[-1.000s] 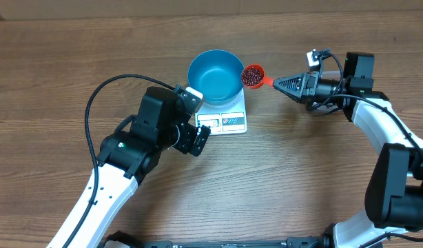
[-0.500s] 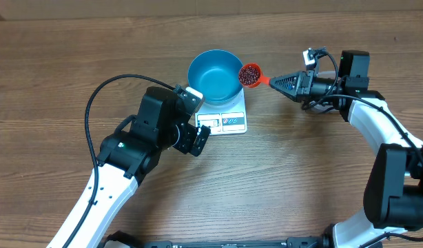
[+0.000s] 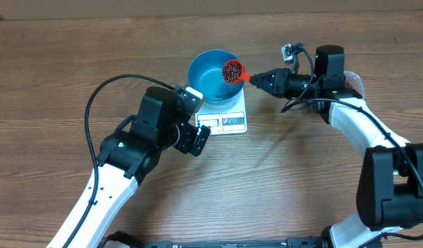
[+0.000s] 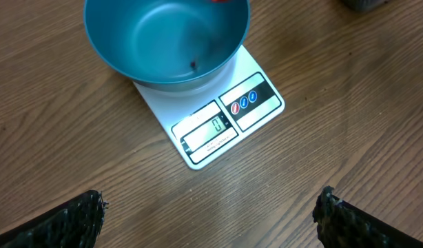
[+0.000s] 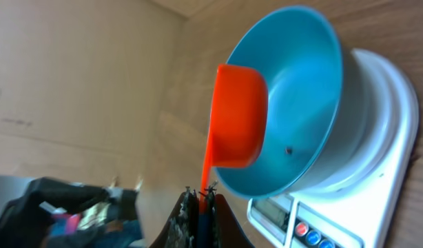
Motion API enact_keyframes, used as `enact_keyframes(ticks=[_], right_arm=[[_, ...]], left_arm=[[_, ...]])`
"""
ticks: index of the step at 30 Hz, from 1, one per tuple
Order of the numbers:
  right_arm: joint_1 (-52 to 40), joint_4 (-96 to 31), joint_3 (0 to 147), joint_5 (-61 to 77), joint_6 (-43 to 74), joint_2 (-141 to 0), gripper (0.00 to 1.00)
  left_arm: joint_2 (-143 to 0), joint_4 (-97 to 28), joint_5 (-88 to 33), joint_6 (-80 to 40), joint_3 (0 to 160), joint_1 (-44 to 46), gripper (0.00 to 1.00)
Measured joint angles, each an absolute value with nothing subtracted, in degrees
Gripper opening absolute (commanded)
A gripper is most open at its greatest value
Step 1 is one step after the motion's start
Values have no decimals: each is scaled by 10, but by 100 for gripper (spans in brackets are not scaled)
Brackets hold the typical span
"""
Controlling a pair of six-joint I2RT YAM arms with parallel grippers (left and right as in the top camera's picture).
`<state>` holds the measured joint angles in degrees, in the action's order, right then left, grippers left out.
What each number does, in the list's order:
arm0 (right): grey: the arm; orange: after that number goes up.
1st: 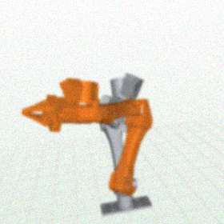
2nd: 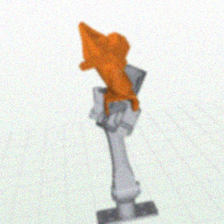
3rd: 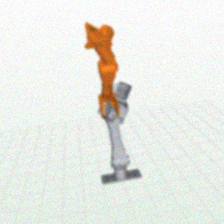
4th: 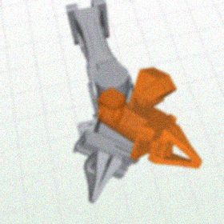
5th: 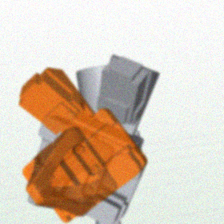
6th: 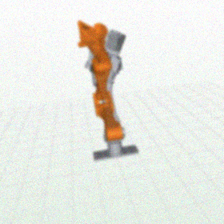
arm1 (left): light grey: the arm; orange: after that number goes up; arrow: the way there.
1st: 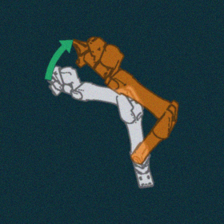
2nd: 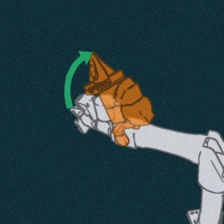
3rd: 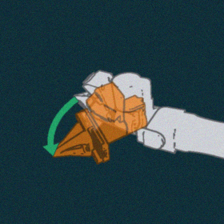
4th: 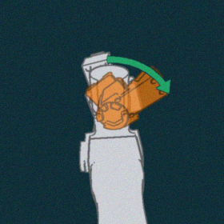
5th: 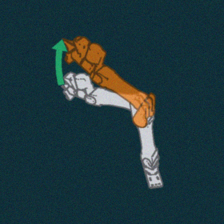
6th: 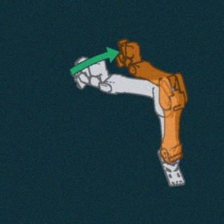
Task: Scoop item into bowl and weigh 150g on scale
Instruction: 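Tilt the red scoop with the right gripper to pour beans into bowl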
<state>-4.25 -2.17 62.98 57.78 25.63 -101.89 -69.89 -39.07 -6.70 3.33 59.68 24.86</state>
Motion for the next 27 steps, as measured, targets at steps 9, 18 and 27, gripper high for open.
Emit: enact_keyframes(ticks=[9, 18, 27], right_arm=[[-65, -13, 630, 530, 161, -1019, 4], [-69, -9, 630, 522, 26, -1019, 4], [-69, 20, 630, 521, -93, -1019, 4]], left_arm=[[-699, -391, -67, 33, 596, 249, 99], [-699, -391, -67, 33, 596, 249, 99], [-699, -391, -67, 33, 596, 249, 100]])
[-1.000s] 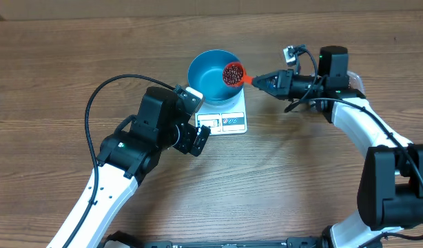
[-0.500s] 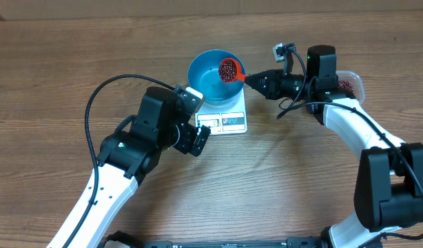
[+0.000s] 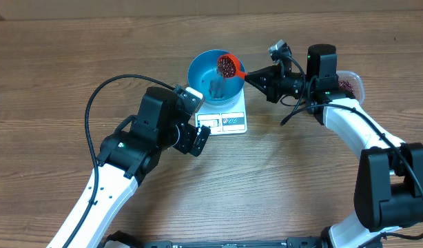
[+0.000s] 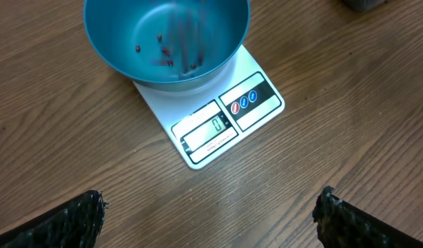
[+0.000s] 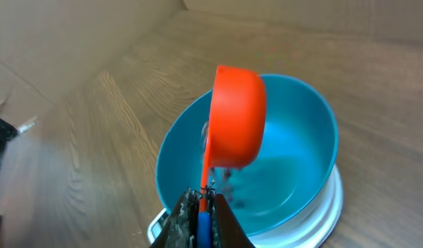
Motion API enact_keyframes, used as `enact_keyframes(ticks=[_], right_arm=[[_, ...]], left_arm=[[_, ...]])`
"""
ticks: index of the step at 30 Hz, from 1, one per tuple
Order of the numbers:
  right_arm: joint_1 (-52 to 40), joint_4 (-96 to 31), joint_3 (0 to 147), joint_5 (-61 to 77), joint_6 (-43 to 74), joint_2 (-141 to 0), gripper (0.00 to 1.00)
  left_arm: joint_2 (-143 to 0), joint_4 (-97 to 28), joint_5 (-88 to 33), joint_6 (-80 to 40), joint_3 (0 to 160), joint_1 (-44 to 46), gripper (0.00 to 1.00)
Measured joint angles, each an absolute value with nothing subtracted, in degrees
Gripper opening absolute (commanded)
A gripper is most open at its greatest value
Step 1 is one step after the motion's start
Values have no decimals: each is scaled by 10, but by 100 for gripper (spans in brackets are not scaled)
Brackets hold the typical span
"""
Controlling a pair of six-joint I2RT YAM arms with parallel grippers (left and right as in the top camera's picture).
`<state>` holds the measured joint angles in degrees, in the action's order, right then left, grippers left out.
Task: Scoop item into bowl and weigh 150g on scale
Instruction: 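Tilt the red scoop with the right gripper to pour beans into bowl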
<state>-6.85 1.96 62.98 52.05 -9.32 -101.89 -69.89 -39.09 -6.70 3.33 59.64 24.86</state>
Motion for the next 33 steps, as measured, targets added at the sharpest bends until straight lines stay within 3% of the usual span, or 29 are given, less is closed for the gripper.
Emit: enact_keyframes(ticks=[21, 33], right_arm=[[-69, 54, 630, 486, -276, -1019, 4], [-69, 79, 630, 486, -451, -1019, 4]], left_arm=[[-699, -391, -67, 33, 596, 249, 100], [-699, -391, -67, 33, 596, 249, 100]])
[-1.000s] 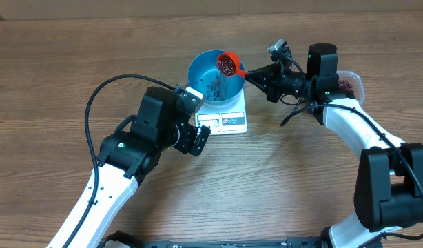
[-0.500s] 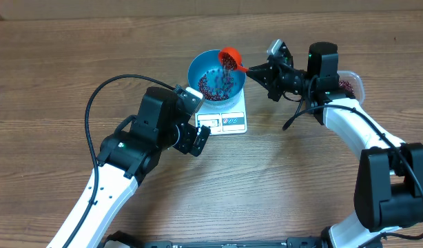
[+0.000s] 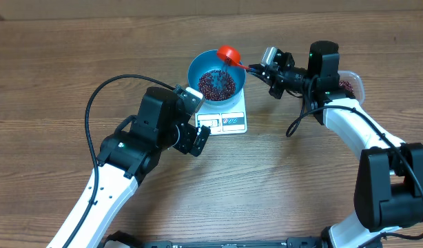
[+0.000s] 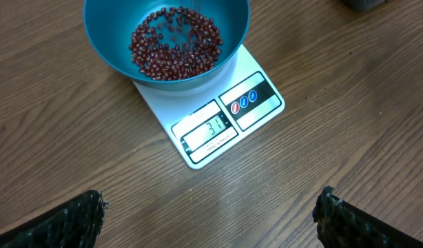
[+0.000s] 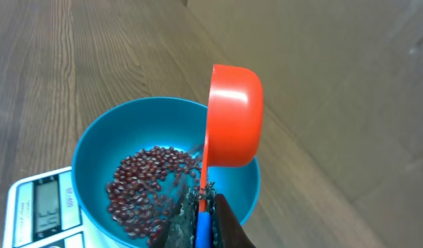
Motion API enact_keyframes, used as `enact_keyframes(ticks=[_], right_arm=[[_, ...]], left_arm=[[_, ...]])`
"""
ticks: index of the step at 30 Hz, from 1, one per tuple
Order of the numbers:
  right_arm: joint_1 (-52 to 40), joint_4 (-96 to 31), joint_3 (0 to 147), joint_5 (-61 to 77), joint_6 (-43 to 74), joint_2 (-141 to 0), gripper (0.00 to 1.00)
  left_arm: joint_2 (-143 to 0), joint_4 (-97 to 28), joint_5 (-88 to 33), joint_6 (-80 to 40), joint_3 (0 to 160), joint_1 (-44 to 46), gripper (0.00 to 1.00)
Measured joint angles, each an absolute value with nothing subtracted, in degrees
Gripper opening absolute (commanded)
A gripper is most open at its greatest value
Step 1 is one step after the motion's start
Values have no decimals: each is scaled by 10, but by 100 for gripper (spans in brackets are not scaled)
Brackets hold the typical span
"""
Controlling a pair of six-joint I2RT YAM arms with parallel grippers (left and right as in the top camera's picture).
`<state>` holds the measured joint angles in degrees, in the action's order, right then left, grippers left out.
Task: Scoop item into bowl and weigh 150g on scale
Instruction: 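Tilt the red scoop with the right gripper to pour beans into bowl, then carry the empty red scoop with the right gripper back to the bean tub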
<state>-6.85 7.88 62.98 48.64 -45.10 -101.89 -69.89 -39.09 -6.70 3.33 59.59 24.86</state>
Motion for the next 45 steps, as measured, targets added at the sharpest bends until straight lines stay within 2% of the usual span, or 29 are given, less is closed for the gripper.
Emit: enact_keyframes(ticks=[9, 15, 20, 27, 31, 40, 45], right_arm=[[-69, 85, 630, 486, -456, -1019, 4], [-68, 84, 630, 487, -288, -1018, 4], [-67, -13, 628, 482, -180, -971, 4], [-66, -180, 629, 425, -149, -819, 4], [-64, -258, 630, 362, -146, -789, 4], [-58, -284, 630, 284, -83, -789, 4], [-22, -314, 630, 277, -34, -789, 4]], left_arm=[[-699, -391, -67, 33, 596, 249, 100], [-699, -391, -67, 33, 596, 249, 100], [-699, -391, -67, 33, 596, 249, 99], [-699, -391, -67, 33, 596, 249, 99], [-699, -392, -67, 33, 596, 249, 99], [-699, -392, -67, 33, 596, 249, 100], [-699, -392, -67, 33, 596, 249, 100]])
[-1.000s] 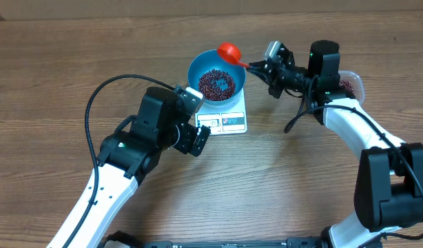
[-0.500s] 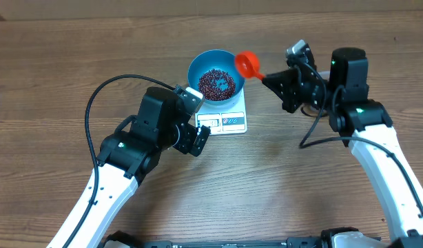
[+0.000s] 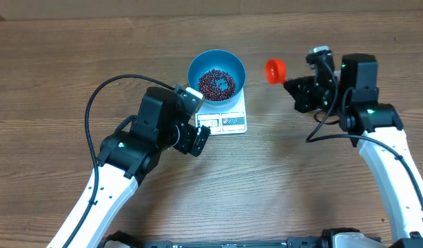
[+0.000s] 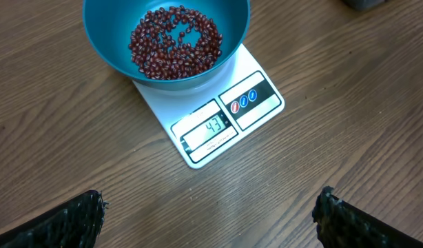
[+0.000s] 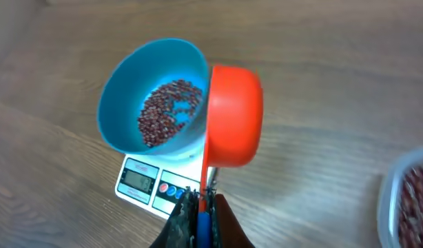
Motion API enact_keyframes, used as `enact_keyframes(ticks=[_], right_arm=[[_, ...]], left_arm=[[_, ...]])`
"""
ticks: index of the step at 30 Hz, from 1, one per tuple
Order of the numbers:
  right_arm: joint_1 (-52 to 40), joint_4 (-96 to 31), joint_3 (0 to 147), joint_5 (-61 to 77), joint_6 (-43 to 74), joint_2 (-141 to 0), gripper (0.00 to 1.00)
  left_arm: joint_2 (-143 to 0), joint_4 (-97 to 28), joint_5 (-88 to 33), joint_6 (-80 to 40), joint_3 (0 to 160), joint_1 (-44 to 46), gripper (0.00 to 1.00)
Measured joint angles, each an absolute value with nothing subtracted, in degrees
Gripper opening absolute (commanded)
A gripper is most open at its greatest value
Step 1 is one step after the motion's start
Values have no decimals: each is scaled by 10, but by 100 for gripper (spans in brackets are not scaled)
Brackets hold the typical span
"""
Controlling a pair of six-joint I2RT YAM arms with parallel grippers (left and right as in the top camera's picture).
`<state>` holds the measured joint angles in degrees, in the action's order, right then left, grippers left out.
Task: Scoop item into bowl and weigh 150g on scale
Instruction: 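Carry the empty red scoop with the right gripper back to the bean tub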
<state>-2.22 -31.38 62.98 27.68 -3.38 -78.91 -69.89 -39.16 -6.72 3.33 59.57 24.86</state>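
A blue bowl (image 3: 216,75) holding red beans (image 4: 173,41) sits on the white scale (image 3: 232,120); its display (image 4: 210,129) reads 43. My right gripper (image 5: 203,195) is shut on the handle of an orange scoop (image 3: 274,69), held in the air to the right of the bowl, its cup (image 5: 233,116) seen from outside. My left gripper (image 4: 208,213) is open above bare table in front of the scale, with nothing between its fingers (image 4: 77,217).
A clear container of red beans (image 5: 408,200) shows at the right edge of the right wrist view. A black cable (image 3: 101,93) loops over the table left of the left arm.
My right gripper has moved the scoop from over the bowl's far rim to the right, clear of the bowl. The scale reading went from 31 to 43.
The scoop, full of beans, was held at the bowl's right rim with the scale at 0. Then it was tipped and beans fell in. Then the bowl held a layer of beans at 31. Now the scoop is away to the right and the scale reads 43.
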Motion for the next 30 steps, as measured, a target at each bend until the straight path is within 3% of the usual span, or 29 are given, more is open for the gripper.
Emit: enact_keyframes(ticks=[18, 26, 30], right_arm=[[-4, -351, 630, 275, -3, -789, 4], [34, -347, 630, 210, 65, -789, 4], [42, -349, 630, 113, 73, -789, 4]], left_arm=[[-699, -392, -67, 33, 596, 249, 100], [-699, -392, -67, 33, 596, 249, 100], [-699, -392, -67, 33, 596, 249, 100]])
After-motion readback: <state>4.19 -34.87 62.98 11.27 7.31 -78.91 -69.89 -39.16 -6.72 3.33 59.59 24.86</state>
